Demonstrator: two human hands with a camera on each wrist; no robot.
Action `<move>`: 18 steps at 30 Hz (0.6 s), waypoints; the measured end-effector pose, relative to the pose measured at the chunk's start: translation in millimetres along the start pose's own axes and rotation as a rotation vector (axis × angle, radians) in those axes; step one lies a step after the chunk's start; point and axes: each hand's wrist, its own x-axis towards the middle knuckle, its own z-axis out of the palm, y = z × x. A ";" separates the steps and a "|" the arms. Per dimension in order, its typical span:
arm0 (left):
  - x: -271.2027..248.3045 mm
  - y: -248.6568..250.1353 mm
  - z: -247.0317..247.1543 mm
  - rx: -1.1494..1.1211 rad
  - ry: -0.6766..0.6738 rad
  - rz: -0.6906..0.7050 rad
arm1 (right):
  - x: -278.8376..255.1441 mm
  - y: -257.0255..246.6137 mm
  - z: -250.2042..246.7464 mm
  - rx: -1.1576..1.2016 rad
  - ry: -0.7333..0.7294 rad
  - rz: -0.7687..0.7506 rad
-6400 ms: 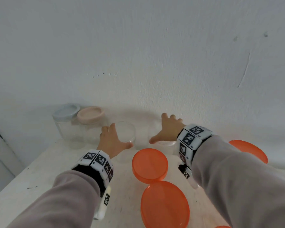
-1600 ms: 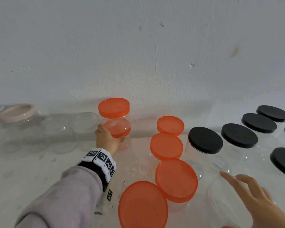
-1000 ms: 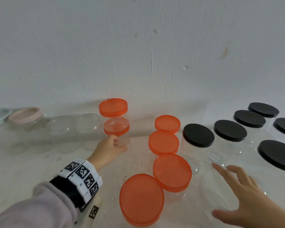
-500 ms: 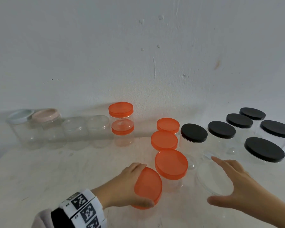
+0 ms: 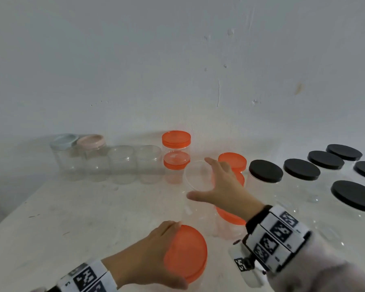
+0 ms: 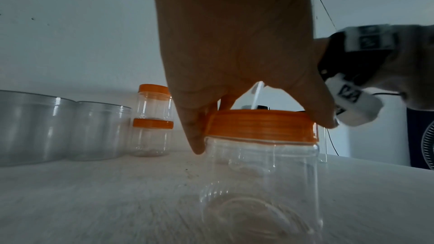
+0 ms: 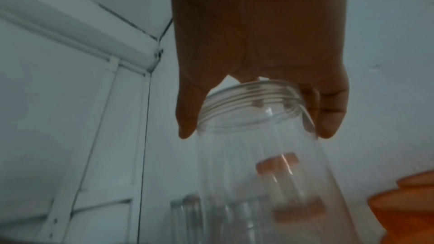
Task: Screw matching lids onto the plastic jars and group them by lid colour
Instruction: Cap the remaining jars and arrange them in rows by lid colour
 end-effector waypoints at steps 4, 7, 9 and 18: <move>-15.0 -9.7 5.3 0.000 0.038 -0.016 | 29.4 1.9 34.9 -0.096 -0.111 0.060; -24.5 -14.1 7.5 -0.012 0.073 -0.010 | 36.9 2.2 49.2 -0.202 -0.200 0.053; -28.5 -13.4 7.6 -0.023 0.080 -0.009 | 38.6 2.6 55.0 -0.229 -0.238 0.050; -22.6 -2.8 9.1 -0.092 0.035 -0.001 | 21.4 4.8 43.0 -0.282 -0.283 -0.040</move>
